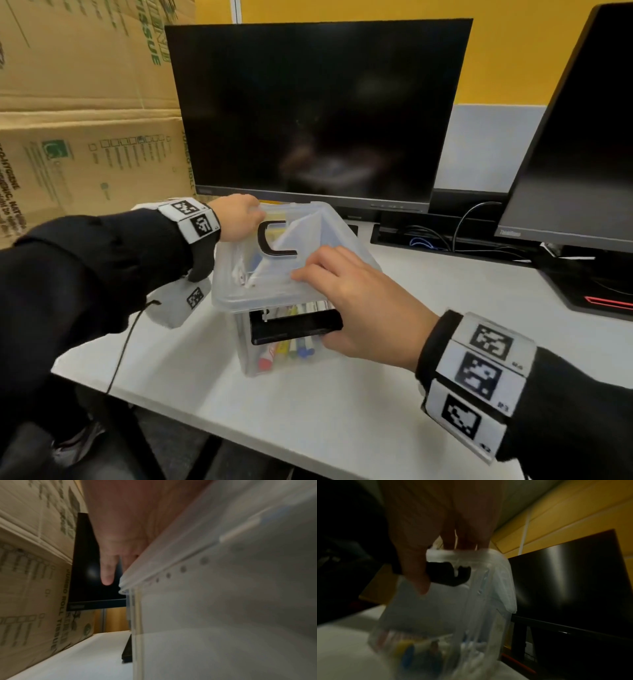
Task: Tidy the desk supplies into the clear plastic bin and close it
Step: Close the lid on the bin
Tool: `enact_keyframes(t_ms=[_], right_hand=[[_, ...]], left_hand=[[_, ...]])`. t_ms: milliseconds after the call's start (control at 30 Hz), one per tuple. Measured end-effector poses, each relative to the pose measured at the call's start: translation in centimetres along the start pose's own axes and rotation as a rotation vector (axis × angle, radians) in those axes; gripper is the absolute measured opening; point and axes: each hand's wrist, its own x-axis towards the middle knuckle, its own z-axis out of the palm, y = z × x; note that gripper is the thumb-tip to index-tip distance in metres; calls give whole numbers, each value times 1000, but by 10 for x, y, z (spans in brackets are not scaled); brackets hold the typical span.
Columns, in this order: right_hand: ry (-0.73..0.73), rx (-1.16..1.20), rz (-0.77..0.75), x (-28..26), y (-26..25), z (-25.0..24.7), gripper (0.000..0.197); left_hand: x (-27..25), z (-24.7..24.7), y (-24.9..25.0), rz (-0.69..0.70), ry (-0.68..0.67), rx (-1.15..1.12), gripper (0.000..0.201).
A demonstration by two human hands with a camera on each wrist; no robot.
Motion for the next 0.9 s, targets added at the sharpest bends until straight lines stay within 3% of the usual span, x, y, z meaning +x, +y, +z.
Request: enact_keyframes(t_ms=[133,267,400,500,567,633,733,900], right_hand=[[32,145,10,3,7,-11,35],[-20,287,102,9,21,-17,29],[-71,514,198,11,29,-21,19],[-50,587,211,8,33,-19,20],[-30,583,205,7,33,-17,20],[-16,587,200,7,35,-16,20],[-2,609,205,7,34,-14,20],[26,610,219,7,32,-12,22]], left_hand=[[19,7,2,4,-32,-11,48],[32,11,5,-5,3,-52,50],[44,12,7,-166,5,-187,74],[51,12,-1,-303,-114,-454,84],[53,10,-9,-276,-271,-608,88],[57,13,-16,-242,-322,-650,100],[60,19,-18,-226,-148,-694,84],[57,23,-13,-60,79,-727,41]])
